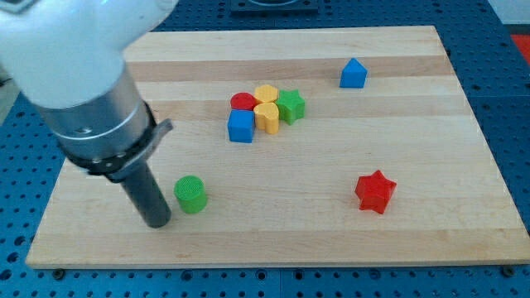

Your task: Push the green circle at the bottom of the yellow heart

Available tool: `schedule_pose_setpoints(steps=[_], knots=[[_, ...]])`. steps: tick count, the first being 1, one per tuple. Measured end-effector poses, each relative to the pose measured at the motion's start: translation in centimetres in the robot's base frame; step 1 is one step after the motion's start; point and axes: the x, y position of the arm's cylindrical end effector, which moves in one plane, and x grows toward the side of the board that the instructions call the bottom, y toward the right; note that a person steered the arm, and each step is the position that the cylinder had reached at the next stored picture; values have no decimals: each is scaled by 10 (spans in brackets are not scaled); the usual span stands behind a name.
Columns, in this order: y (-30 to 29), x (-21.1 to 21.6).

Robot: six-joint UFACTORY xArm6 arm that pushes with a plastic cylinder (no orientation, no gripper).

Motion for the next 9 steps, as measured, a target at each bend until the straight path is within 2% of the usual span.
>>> schedule_pose_setpoints(steps=[2, 4, 9], knots=[[40, -11], [10, -9], [63, -51]])
